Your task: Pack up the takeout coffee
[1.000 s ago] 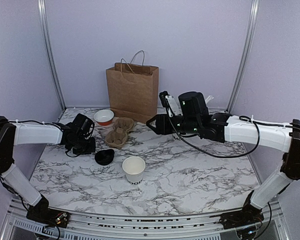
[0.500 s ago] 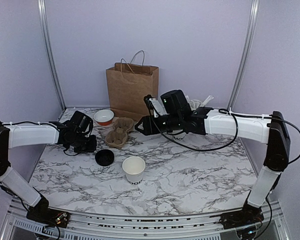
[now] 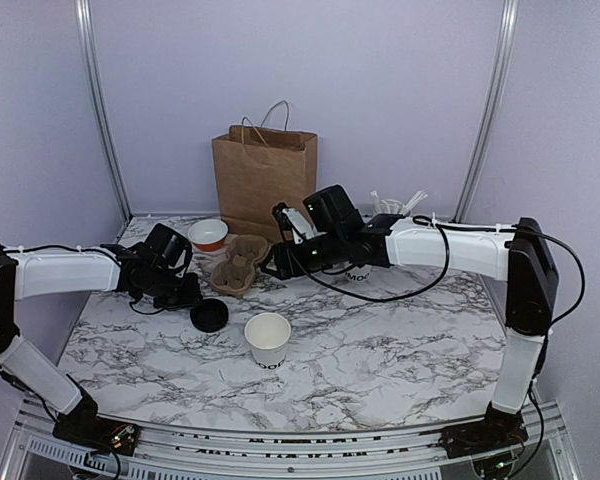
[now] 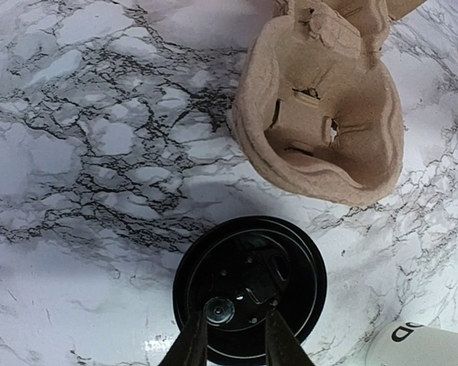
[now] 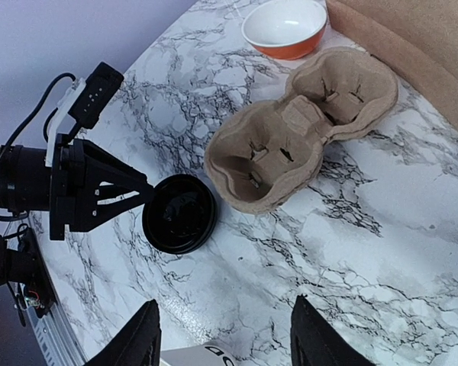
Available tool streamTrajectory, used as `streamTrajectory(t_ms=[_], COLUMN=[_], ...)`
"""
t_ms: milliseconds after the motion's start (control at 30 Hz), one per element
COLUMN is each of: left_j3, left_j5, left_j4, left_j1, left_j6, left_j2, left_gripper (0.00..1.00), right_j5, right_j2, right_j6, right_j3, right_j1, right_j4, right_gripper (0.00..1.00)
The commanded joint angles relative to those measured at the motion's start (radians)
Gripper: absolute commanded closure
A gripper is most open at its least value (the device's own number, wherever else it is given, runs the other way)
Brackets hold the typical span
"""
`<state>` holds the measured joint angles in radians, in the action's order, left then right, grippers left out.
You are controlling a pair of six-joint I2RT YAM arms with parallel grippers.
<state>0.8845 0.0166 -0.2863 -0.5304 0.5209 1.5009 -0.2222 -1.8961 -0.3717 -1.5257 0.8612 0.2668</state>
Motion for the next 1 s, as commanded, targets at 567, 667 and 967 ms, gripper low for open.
streamTrajectory(t_ms=[567,667,967], left_j3=[0.033,0.041,0.056], left_j5=[0.091,0.094,0.093], left_j4=[-0.051,-0.05,-0.053], left_j1=[0.0,0.001,0.001], left_j6=[-0.011,-0.015,-0.029], left_j2=[0.126,0.139,0.145], left_gripper=[0.7,0.7,0.84], right_j5=[0.006,0.008,0.017], right_j2=[0.024,0.028,0.033], right_j6=[0.0,0.0,0.001], right_j3=[0.037,0.043,0.054], right_j1=[-0.003,-0.004,-0.004], right_j4=[-0.004,-0.006,-0.009], right_gripper=[0.44,0.44,0.43])
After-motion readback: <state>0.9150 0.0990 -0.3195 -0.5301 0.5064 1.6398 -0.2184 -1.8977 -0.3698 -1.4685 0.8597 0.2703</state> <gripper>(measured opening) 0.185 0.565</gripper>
